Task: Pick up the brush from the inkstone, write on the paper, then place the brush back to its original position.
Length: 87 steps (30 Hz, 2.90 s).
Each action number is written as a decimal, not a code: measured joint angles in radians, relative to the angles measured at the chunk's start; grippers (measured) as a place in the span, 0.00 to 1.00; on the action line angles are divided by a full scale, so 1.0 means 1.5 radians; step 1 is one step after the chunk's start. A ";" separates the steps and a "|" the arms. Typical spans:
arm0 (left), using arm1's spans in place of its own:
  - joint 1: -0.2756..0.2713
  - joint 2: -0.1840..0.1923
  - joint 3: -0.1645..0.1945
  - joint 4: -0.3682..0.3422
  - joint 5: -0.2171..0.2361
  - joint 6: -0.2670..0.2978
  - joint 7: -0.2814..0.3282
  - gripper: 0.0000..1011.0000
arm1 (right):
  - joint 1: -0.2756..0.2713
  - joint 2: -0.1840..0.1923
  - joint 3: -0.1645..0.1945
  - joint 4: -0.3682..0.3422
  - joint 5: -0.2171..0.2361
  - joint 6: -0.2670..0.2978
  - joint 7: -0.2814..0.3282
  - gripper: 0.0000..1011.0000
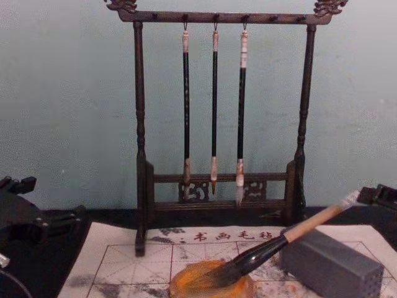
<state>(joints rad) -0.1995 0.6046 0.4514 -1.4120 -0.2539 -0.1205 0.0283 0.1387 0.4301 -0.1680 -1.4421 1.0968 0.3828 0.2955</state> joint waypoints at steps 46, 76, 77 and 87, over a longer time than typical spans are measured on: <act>0.000 0.000 0.000 0.000 0.000 0.000 0.000 0.99 | 0.121 -0.075 -0.094 0.190 0.069 -0.110 0.061 0.99; 0.000 0.000 0.000 0.000 0.000 0.000 0.000 0.99 | 0.115 -0.063 -0.122 0.187 0.117 -0.149 0.046 0.99; 0.000 0.000 0.000 0.000 0.000 0.000 0.000 0.99 | 0.117 -0.062 -0.124 0.188 0.120 -0.149 0.044 0.99; 0.000 0.000 0.000 0.000 0.000 0.000 0.000 0.99 | 0.119 -0.060 -0.127 0.189 0.127 -0.147 0.038 0.99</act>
<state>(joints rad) -0.1995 0.6046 0.4514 -1.4120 -0.2539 -0.1205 0.0283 0.3175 0.3403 -0.3590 -1.1591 1.2878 0.1627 0.3520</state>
